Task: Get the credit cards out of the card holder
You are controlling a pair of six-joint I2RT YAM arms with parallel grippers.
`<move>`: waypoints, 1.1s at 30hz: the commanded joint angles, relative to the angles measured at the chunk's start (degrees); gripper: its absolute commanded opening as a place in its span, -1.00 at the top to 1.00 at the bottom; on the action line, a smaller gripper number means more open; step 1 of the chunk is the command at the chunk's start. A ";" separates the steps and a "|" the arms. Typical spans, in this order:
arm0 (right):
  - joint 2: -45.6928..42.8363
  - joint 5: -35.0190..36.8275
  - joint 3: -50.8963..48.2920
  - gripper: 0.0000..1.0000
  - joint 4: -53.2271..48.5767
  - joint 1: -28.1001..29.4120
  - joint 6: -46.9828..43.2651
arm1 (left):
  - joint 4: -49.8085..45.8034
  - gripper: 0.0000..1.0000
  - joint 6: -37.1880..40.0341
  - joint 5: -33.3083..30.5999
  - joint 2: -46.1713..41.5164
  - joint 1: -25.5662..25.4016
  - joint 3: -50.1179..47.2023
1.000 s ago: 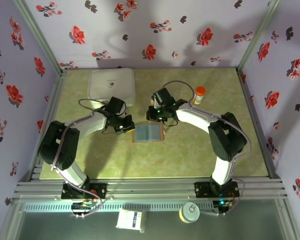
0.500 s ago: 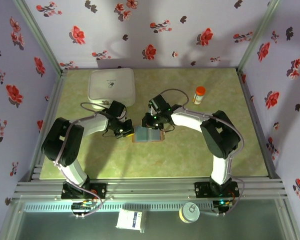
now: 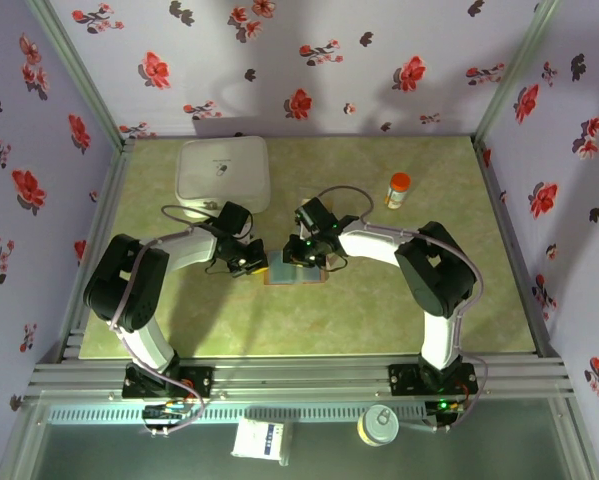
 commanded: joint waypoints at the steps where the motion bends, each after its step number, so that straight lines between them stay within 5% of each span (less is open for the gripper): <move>1: 0.58 -1.41 -0.85 0.58 0.53 0.49 1.10 | -0.20 1.00 0.26 0.32 0.62 -0.07 -0.66; 33: -1.15 5.15 -1.42 0.54 -5.01 0.70 -0.40 | -1.04 1.00 0.72 -0.09 0.95 0.01 -0.42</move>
